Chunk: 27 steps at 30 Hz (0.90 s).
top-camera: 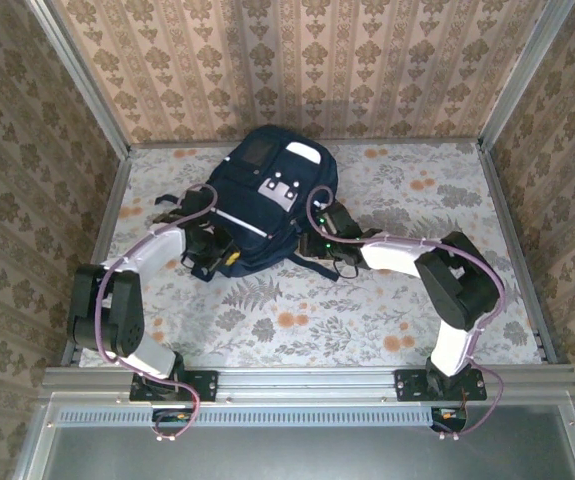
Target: Pack books, pencil case, and school supplies into a backpack
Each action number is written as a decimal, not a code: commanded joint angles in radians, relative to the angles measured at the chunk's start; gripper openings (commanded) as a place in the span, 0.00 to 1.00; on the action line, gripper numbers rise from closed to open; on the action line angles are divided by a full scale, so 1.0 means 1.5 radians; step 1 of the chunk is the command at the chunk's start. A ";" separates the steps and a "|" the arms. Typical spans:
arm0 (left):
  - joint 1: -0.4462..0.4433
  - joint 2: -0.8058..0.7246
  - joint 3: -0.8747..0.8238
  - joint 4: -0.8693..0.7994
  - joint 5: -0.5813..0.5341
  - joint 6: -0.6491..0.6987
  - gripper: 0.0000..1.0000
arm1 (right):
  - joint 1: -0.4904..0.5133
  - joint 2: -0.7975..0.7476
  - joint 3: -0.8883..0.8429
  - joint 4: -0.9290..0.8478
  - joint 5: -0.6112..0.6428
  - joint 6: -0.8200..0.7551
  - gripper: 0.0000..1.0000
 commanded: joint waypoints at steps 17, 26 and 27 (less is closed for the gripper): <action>-0.334 0.194 0.248 0.037 0.240 0.000 0.21 | -0.018 -0.526 -0.158 -0.169 0.294 -0.049 1.00; -0.360 0.138 0.237 0.109 0.272 0.054 0.73 | -0.035 -0.539 -0.133 -0.200 0.305 -0.064 1.00; -0.363 0.111 0.223 0.138 0.273 0.070 0.99 | -0.036 -0.534 -0.118 -0.217 0.306 -0.070 1.00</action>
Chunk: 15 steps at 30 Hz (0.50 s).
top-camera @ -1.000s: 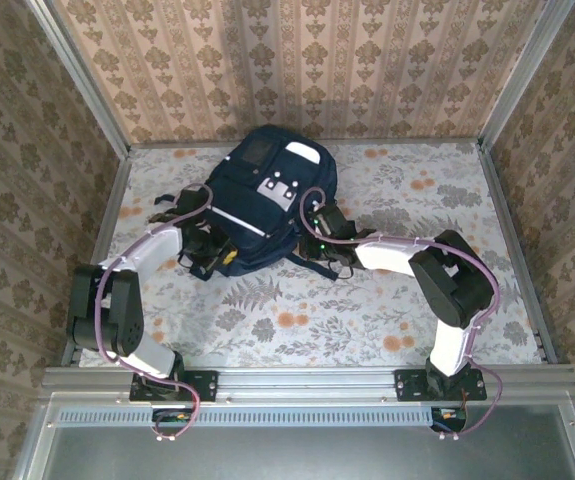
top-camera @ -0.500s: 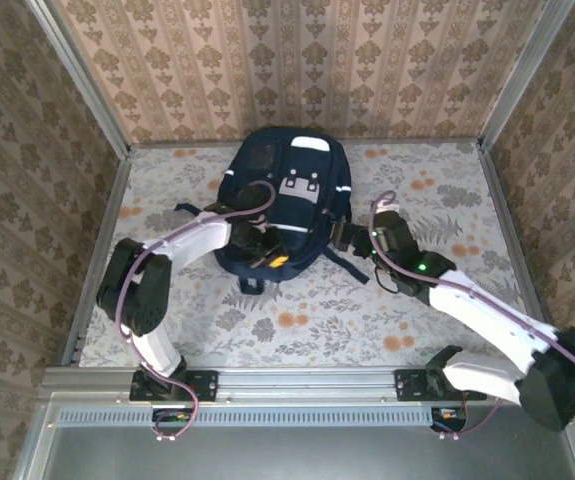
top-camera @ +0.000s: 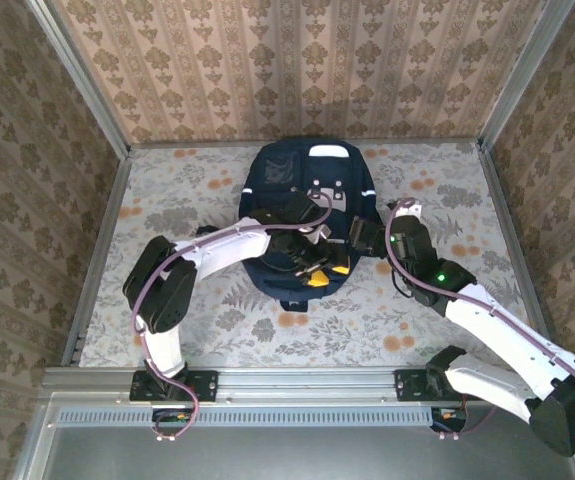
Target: Pack books, pencil case, and school supplies into a backpack
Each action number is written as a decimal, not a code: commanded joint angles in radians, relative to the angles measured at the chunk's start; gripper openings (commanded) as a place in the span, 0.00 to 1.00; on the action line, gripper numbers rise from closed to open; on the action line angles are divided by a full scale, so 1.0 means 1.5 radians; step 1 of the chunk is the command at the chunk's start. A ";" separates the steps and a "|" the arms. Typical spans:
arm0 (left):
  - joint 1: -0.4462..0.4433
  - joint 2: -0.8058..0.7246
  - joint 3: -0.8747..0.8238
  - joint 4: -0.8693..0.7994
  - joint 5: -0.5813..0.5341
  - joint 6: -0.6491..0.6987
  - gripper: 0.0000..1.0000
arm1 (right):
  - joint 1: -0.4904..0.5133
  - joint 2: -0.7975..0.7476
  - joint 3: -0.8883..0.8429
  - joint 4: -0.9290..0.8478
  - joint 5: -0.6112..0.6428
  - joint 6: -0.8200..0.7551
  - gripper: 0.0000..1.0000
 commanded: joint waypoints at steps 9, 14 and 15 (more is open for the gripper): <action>0.113 -0.341 -0.061 -0.027 -0.319 0.322 1.00 | -0.005 -0.066 0.018 0.009 0.008 -0.121 1.00; 0.199 -0.477 -0.178 0.053 -0.535 0.427 1.00 | -0.005 -0.062 -0.048 0.152 0.114 -0.197 1.00; 0.199 -0.512 -0.237 0.126 -0.583 0.481 1.00 | -0.005 -0.054 -0.064 0.195 0.131 -0.208 1.00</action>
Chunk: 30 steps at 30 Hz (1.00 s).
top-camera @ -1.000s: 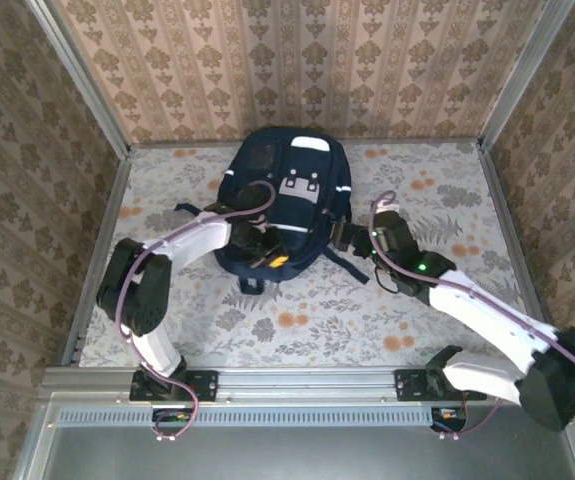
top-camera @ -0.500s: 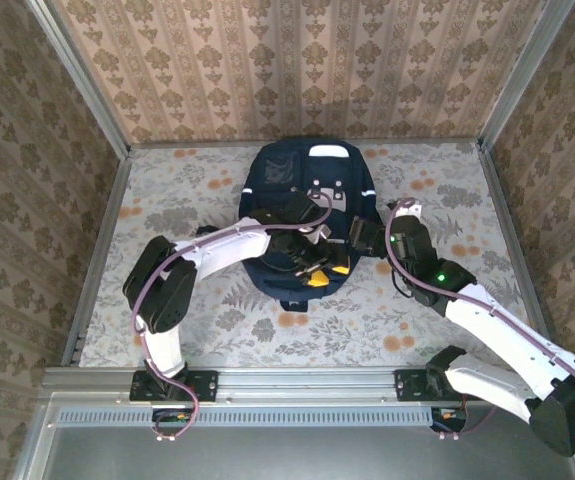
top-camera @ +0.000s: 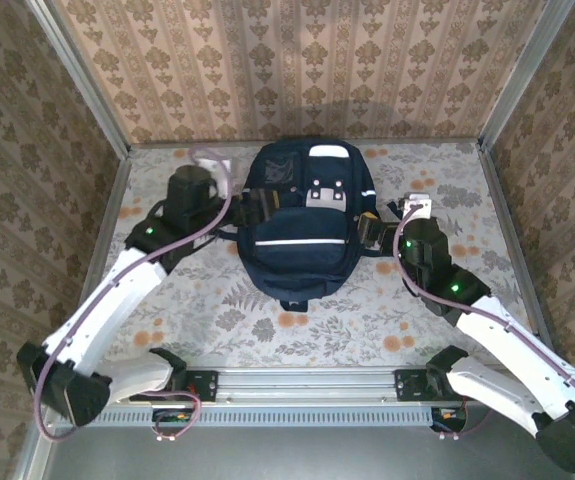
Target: Pack books, pencil case, and school supplies into a backpack
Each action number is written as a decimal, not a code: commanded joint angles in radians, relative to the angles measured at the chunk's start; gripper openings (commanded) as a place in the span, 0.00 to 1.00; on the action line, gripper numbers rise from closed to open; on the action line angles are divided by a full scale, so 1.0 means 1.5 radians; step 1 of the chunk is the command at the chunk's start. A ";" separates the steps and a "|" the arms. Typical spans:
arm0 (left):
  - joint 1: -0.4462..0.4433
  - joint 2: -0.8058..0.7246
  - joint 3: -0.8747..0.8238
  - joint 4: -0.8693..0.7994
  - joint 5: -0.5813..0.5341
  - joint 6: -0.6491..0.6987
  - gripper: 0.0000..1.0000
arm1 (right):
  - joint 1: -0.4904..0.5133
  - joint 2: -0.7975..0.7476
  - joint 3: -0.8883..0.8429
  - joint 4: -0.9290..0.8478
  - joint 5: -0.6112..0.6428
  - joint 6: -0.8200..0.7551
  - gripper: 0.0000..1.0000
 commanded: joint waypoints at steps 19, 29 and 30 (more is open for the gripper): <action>0.316 0.068 -0.523 0.674 -0.167 0.326 1.00 | -0.302 0.266 -0.312 0.670 -0.058 -0.151 1.00; 0.384 0.266 -0.499 0.844 0.022 0.364 1.00 | -0.334 0.441 -0.260 0.746 -0.338 -0.229 1.00; 0.377 0.280 -0.478 0.820 -0.003 0.369 1.00 | -0.334 0.445 -0.239 0.714 -0.276 -0.205 1.00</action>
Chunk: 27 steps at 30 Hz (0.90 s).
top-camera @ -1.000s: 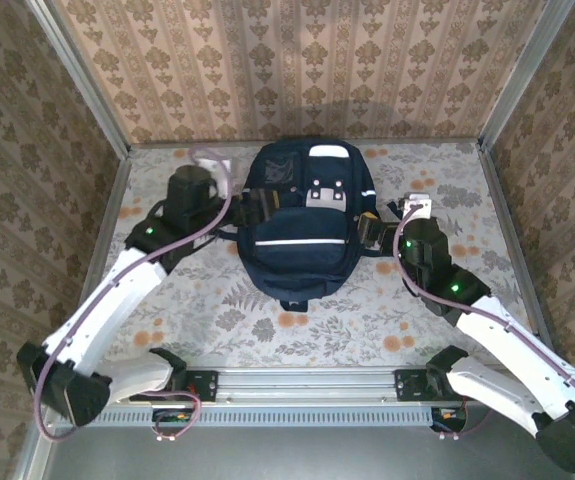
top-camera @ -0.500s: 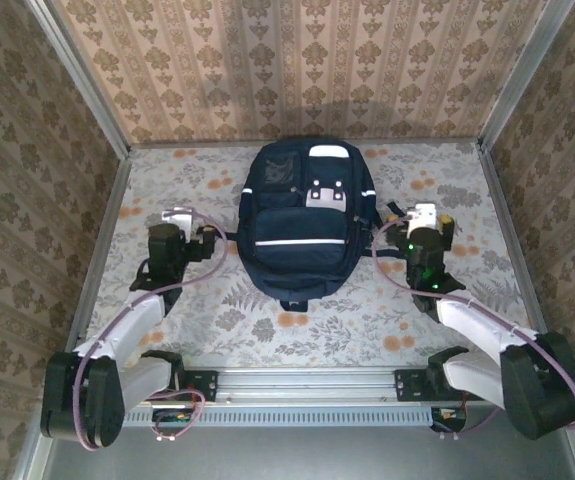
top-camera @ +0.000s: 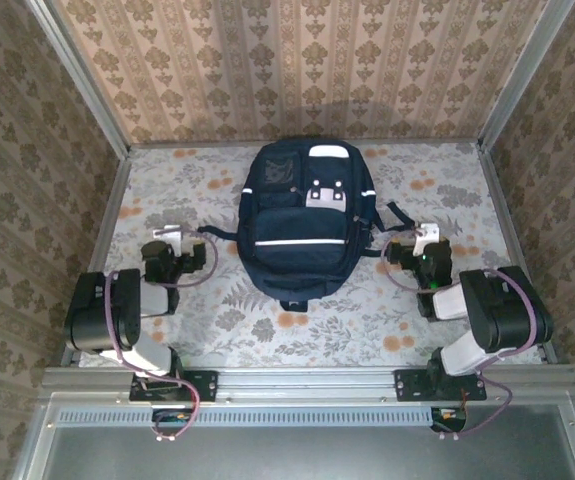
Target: Pack books, pencil case, and school supplies into a backpack
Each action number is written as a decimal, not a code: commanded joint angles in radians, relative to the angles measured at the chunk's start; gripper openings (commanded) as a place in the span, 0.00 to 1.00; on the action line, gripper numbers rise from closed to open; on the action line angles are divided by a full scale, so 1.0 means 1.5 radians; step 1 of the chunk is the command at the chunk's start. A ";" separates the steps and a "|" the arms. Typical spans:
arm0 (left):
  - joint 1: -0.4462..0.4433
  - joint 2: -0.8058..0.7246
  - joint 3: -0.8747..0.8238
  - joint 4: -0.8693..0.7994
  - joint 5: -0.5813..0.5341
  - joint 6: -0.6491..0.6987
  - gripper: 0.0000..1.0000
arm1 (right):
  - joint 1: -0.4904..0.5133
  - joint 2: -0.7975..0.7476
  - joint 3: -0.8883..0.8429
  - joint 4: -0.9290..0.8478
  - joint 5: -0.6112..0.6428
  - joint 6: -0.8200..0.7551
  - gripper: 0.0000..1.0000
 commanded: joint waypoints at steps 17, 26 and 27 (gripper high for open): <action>-0.022 -0.008 0.071 -0.016 -0.051 0.005 1.00 | 0.001 -0.009 0.092 -0.086 0.024 0.023 1.00; -0.023 -0.007 0.073 -0.017 -0.050 0.006 1.00 | 0.001 -0.009 0.092 -0.086 0.023 0.023 1.00; -0.023 -0.007 0.073 -0.018 -0.050 0.007 1.00 | 0.001 -0.009 0.092 -0.086 0.023 0.023 1.00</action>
